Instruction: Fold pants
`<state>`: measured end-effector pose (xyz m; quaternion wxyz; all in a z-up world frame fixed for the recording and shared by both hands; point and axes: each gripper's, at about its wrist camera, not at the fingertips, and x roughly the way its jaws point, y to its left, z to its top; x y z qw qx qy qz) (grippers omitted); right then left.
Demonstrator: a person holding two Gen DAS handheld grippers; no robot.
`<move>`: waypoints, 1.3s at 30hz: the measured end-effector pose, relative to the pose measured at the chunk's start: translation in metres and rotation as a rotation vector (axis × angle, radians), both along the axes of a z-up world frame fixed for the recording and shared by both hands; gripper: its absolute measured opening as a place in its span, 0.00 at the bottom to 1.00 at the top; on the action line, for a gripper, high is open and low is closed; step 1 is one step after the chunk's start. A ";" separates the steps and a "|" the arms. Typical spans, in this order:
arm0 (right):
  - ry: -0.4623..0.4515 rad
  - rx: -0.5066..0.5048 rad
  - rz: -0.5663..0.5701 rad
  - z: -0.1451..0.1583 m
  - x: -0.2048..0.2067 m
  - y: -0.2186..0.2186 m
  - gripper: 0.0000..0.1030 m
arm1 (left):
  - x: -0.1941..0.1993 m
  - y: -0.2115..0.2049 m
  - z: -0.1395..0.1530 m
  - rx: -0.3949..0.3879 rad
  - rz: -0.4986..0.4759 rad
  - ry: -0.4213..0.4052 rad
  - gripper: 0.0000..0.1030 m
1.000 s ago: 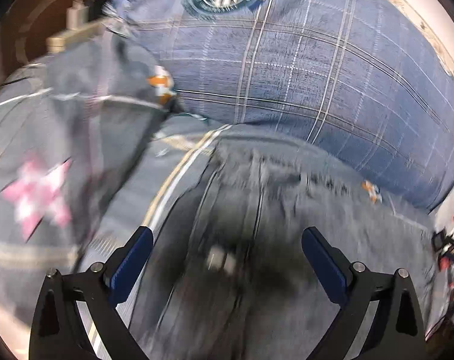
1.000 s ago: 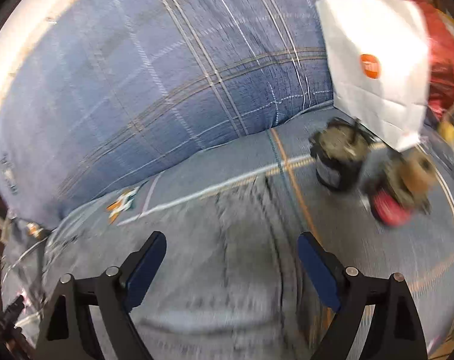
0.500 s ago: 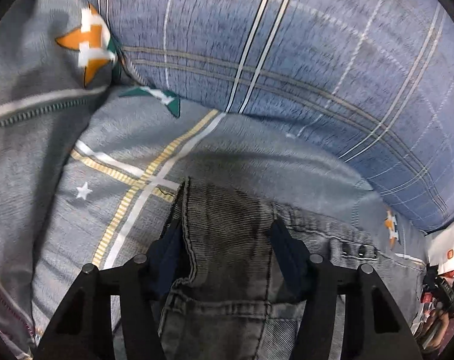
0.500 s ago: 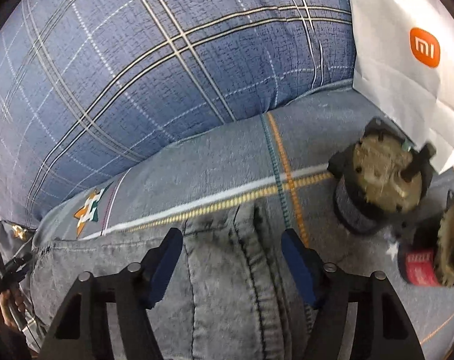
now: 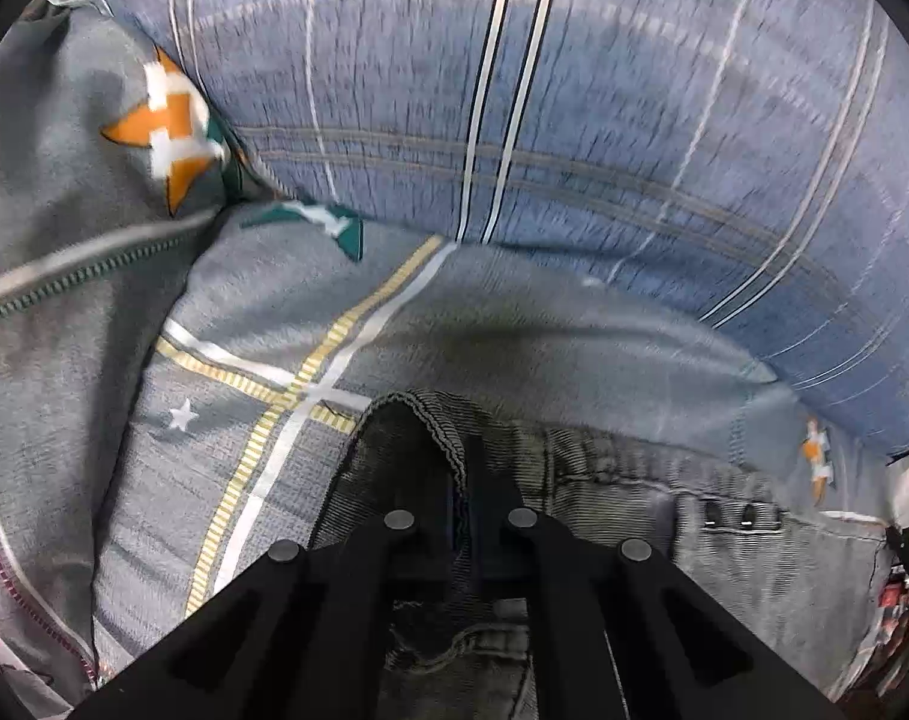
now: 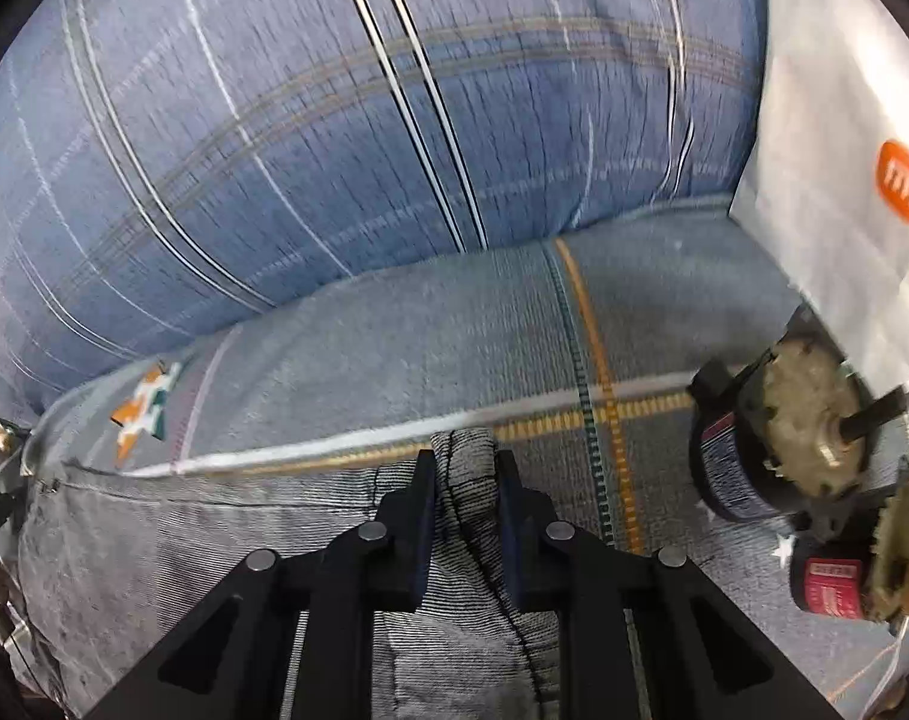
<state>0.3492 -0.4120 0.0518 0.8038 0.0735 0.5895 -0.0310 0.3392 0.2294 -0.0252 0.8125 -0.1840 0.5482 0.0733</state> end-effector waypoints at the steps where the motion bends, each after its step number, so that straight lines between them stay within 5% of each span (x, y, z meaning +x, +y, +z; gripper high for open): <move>1: -0.022 0.002 -0.005 0.007 -0.002 0.001 0.18 | -0.003 0.002 0.007 0.001 0.001 -0.019 0.02; 7: -0.116 0.010 -0.010 0.047 -0.019 0.006 0.18 | -0.032 0.019 0.057 -0.064 -0.006 -0.143 0.02; 15: -0.130 0.024 -0.021 0.050 -0.026 0.006 0.18 | -0.044 0.019 0.057 -0.077 -0.010 -0.175 0.02; 22: -0.200 0.044 -0.029 0.076 -0.033 0.005 0.18 | -0.061 0.020 0.091 -0.105 -0.008 -0.239 0.02; 28: -0.383 0.138 -0.027 0.138 -0.097 -0.001 0.18 | -0.168 0.017 0.139 -0.145 -0.052 -0.398 0.02; 33: -0.432 0.190 -0.031 0.137 -0.215 -0.018 0.19 | -0.287 0.027 0.113 -0.210 -0.043 -0.420 0.03; 35: -0.391 0.215 -0.068 0.106 -0.268 -0.028 0.32 | -0.320 0.033 0.073 -0.209 -0.053 -0.301 0.07; 36: -0.301 0.224 -0.059 0.077 -0.290 -0.032 0.60 | -0.332 0.037 0.053 -0.166 -0.033 -0.233 0.07; 37: -0.235 0.224 -0.064 0.059 -0.300 -0.034 0.72 | -0.339 0.040 0.039 -0.138 -0.021 -0.180 0.08; 39: -0.122 0.201 -0.140 0.022 -0.331 -0.047 0.75 | -0.349 0.046 0.029 -0.047 0.027 -0.119 0.10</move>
